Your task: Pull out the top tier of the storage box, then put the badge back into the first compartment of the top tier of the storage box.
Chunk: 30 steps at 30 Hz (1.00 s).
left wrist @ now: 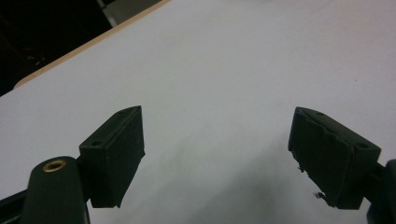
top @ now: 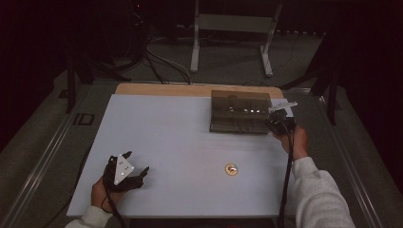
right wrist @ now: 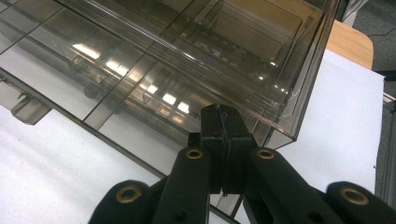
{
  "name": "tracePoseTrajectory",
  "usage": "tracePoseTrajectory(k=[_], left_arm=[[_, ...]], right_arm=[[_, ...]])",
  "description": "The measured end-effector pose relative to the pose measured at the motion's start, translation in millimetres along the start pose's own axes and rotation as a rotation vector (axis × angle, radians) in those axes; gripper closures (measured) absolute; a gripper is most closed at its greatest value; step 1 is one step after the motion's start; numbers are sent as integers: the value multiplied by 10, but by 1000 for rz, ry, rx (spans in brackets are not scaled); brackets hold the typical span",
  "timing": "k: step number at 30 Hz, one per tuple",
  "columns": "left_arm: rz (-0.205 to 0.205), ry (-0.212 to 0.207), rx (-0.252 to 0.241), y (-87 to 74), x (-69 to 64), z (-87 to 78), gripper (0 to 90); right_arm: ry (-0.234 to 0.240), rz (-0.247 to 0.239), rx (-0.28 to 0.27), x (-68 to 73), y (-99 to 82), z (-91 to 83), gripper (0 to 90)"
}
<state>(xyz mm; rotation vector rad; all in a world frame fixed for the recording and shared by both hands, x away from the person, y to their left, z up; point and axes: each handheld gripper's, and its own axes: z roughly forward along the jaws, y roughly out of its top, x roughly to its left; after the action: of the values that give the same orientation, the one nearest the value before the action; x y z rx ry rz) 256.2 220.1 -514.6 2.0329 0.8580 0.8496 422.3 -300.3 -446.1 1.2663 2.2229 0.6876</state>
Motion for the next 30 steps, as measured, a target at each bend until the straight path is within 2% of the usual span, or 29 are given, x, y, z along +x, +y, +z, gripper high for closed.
tracePoseTrajectory(k=[9, 15, 20, 21, 23, 30], left_arm=[[7, 8, 2, 6, -11, -22, 200], [-4, 13, 1, -14, 11, -34, 200], [12, 5, 0, 13, -13, -12, 200], [24, 5, 4, 24, -20, -7, 199], [22, 5, 0, 30, -29, 2, 200], [31, 0, 3, 38, -39, -6, 200]], right_arm=[[-1, -5, -5, 2, -5, 3, 900], [-18, -29, 3, 18, 14, 11, 900], [-21, -29, 8, 30, 13, 5, 900], [-27, -43, 14, 41, 14, -1, 900], [-32, -57, 20, 48, 13, -8, 900], [-26, -44, 11, 60, -23, -32, 900]])
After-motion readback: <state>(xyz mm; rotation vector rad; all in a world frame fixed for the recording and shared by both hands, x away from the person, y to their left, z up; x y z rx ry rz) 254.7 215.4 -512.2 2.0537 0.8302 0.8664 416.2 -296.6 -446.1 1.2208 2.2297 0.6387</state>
